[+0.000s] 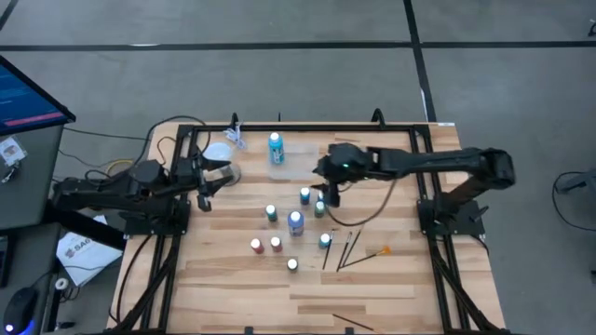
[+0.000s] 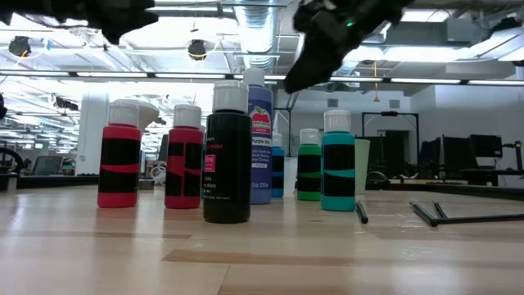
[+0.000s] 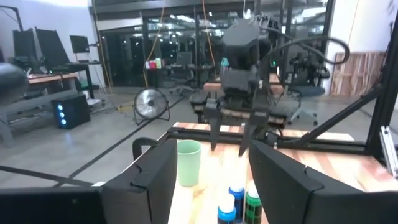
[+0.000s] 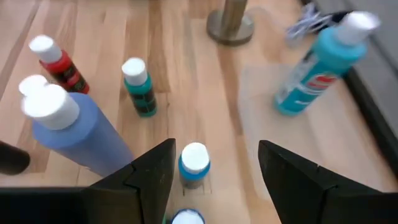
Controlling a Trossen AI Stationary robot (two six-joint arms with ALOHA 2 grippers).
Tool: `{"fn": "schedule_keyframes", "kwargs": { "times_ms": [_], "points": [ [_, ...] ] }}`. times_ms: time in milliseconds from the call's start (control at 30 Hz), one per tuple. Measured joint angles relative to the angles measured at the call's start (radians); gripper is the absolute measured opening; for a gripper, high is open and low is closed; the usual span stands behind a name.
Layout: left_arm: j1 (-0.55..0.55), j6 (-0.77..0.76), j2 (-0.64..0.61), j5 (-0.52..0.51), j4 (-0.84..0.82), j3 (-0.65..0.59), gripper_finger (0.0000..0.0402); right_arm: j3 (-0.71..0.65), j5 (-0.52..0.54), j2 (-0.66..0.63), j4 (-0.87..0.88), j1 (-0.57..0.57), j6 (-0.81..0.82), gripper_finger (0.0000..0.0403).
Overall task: Pick & Place Paint Supplies
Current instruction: Put the small blue paint bottle into the bin
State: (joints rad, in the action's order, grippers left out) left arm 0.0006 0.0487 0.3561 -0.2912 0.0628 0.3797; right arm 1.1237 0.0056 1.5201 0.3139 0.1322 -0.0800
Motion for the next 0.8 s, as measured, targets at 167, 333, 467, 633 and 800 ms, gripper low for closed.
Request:
{"fn": "schedule_keyframes", "kwargs": {
  "times_ms": [167, 333, 467, 633, 800],
  "points": [
    [0.000, -0.028, -0.073, 0.000, 0.012, -0.081, 0.0178, 0.084, -0.093, 0.119, 0.022, 0.016, -0.010, 0.0225],
    [0.000, -0.054, -0.117, 0.005, 0.032, -0.148, 0.0177, 0.151, -0.118, 0.201, 0.089, 0.021, -0.025, 0.0225],
    [0.000, -0.061, -0.135, 0.007, 0.074, -0.202, 0.0177, 0.167, -0.118, 0.243, 0.112, 0.023, -0.035, 0.0225],
    [0.000, -0.081, -0.131, 0.008, 0.127, -0.236, 0.0177, 0.167, -0.118, 0.275, 0.123, 0.035, -0.038, 0.0225],
    [0.000, -0.084, -0.133, 0.008, 0.138, -0.247, 0.0177, 0.166, -0.118, 0.289, 0.134, 0.042, -0.054, 0.0225]
  ]
}}
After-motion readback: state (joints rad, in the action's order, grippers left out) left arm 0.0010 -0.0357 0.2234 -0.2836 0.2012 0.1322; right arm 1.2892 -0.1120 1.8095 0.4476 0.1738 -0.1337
